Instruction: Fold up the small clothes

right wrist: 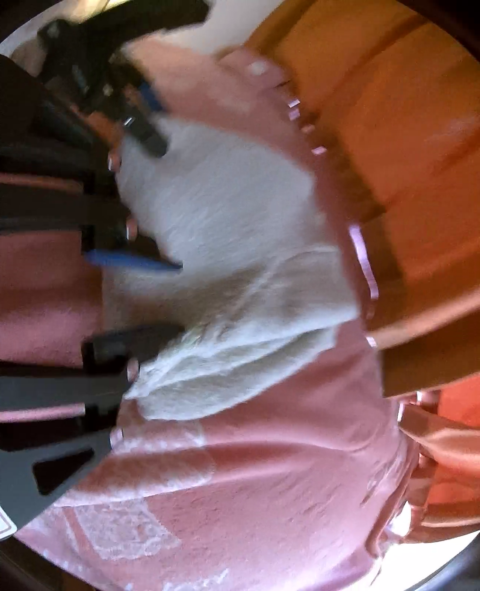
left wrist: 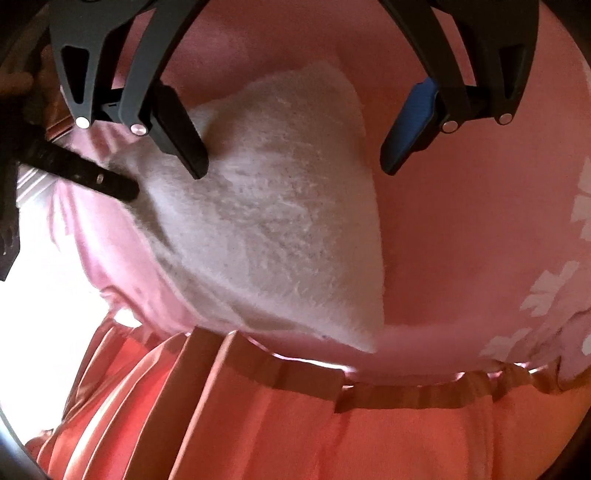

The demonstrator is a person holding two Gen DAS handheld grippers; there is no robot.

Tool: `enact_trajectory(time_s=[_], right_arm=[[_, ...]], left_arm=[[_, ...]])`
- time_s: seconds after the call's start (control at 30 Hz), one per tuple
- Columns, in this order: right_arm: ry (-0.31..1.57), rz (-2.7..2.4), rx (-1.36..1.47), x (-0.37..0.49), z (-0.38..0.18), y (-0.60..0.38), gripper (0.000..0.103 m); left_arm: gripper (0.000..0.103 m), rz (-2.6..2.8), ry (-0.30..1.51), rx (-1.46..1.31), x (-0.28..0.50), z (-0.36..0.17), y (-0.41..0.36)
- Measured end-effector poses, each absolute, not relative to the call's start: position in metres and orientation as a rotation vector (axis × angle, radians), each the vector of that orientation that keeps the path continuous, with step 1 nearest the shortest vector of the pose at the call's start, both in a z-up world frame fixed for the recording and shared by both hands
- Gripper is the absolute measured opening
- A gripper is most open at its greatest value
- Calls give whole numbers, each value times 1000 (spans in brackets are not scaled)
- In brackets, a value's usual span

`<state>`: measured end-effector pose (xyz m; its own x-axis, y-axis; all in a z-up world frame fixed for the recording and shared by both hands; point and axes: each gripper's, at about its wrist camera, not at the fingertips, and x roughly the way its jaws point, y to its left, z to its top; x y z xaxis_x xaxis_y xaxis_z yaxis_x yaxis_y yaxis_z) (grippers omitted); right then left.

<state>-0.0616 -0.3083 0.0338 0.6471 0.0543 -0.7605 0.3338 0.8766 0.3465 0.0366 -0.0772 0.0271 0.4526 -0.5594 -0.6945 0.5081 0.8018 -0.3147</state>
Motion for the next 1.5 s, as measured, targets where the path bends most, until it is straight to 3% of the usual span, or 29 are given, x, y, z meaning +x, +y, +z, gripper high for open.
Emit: enact_trajectory(time_s=[0.23, 0.37, 0.43, 0.5, 0.7, 0.77, 0.8, 0.83, 0.9, 0.97, 1.1, 1.33, 1.4, 1.47, 1.5], right_arm=[[776, -261, 574, -66, 34, -339, 51], [863, -230, 586, -43, 14, -350, 56], [889, -239, 565, -29, 4, -354, 63], [894, -246, 564, -20, -4, -354, 84], [952, -207, 614, -4, -26, -354, 97], [960, -171, 661, -1, -29, -358, 92], [954, -129, 673, 0, -28, -358, 75], [943, -99, 670, -1, -26, -355, 66], [921, -84, 605, 0, -13, -346, 44], [882, -99, 555, -1, 2, -336, 36], [736, -25, 544, -5, 47, -318, 33], [481, 172, 412, 14, 134, -244, 32], [485, 196, 408, 32, 128, -233, 33], [572, 233, 451, 67, 95, -229, 39], [629, 242, 467, 83, 75, -228, 41]], left_arm=[[92, -683, 883, -188, 46, 32, -64], [96, -689, 886, -248, 58, 32, -60], [97, -706, 924, -280, 68, 24, -63], [97, -714, 980, -307, 79, 13, -68], [98, -737, 1101, -412, 95, -19, -81], [98, -744, 1090, -411, 98, -19, -84], [98, -754, 1090, -413, 100, -19, -87], [98, -769, 1089, -422, 102, -19, -88], [85, -815, 1085, -437, 104, -16, -90], [62, -840, 1047, -416, 102, -4, -89], [52, -879, 906, -396, 102, 40, -71], [54, -895, 569, -377, 89, 126, 9], [63, -860, 488, -353, 92, 131, 32], [87, -771, 512, -329, 110, 113, 46], [91, -722, 556, -320, 120, 99, 48]])
